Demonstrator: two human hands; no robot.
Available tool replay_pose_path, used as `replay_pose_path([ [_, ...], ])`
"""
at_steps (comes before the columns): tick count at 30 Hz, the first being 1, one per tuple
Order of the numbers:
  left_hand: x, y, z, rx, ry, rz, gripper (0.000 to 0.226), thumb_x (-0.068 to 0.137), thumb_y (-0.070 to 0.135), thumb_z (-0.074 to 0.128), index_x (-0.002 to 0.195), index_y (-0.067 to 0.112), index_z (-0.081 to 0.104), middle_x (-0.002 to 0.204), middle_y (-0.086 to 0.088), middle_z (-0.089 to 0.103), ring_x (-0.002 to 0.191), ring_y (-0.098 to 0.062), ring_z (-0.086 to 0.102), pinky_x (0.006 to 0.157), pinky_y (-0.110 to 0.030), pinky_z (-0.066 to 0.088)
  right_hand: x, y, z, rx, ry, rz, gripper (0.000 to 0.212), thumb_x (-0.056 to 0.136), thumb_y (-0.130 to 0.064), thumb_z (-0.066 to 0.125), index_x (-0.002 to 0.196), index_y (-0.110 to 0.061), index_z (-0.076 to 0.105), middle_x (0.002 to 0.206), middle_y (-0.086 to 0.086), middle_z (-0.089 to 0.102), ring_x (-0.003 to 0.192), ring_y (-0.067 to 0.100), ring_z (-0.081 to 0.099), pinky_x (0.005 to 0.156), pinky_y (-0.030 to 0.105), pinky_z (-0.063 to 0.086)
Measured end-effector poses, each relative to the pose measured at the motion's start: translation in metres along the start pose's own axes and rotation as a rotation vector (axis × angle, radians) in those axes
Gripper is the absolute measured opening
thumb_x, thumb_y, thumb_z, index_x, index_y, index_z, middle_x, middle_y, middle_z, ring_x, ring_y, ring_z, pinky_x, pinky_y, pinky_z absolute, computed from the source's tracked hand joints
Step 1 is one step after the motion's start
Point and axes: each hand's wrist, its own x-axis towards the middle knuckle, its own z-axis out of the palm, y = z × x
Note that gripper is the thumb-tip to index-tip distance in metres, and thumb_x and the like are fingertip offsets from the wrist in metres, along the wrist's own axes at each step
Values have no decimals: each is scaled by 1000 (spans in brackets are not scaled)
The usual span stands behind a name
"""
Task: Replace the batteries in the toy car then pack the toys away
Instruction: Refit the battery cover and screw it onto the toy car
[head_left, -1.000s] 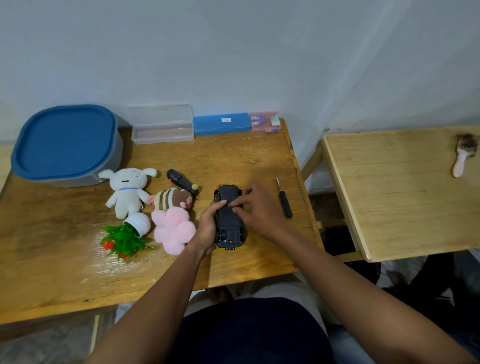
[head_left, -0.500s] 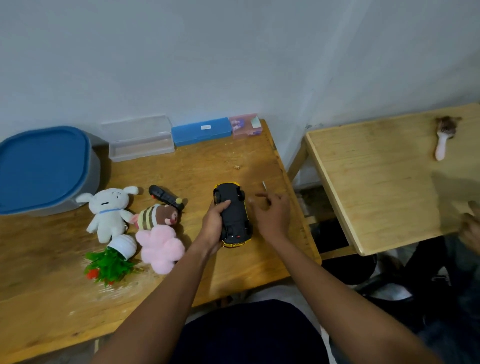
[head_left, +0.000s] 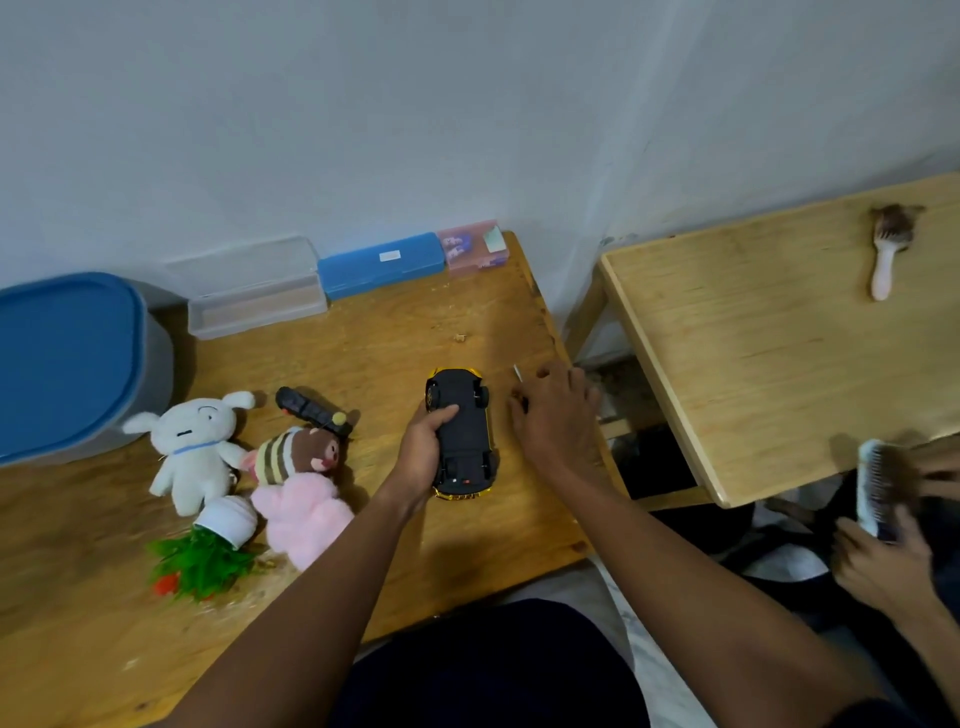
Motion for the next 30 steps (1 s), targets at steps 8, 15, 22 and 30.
replay_pose_path([
  [8,-1,1,-1,17,-22,8,31,102,14,45,131,13,55,110,-16,64,82,-31,64,67,-38,56,4,4,4,5,-35,-4,20,87,-42,64,92,-28,77,122,-3,54,115,22,43,87,40,33],
  [15,-1,-1,-3,15,-11,1,38,101,16,46,139,10,50,113,-17,64,83,-31,64,67,-38,57,6,4,7,62,-50,-19,18,88,-36,65,93,-26,79,126,-4,57,119,23,43,90,38,32],
  [22,-4,-1,-5,-8,-42,7,31,102,15,44,132,12,54,104,-14,66,77,-29,65,62,-35,59,10,6,7,132,-42,-69,18,88,-34,64,94,-24,78,129,-5,59,121,22,44,92,40,36],
  [30,-3,-1,-5,-4,-36,16,32,102,15,45,133,10,53,106,-15,66,79,-29,66,62,-34,59,0,-10,-7,565,55,-113,9,85,-33,72,88,-25,75,124,-10,58,114,14,44,89,30,42],
])
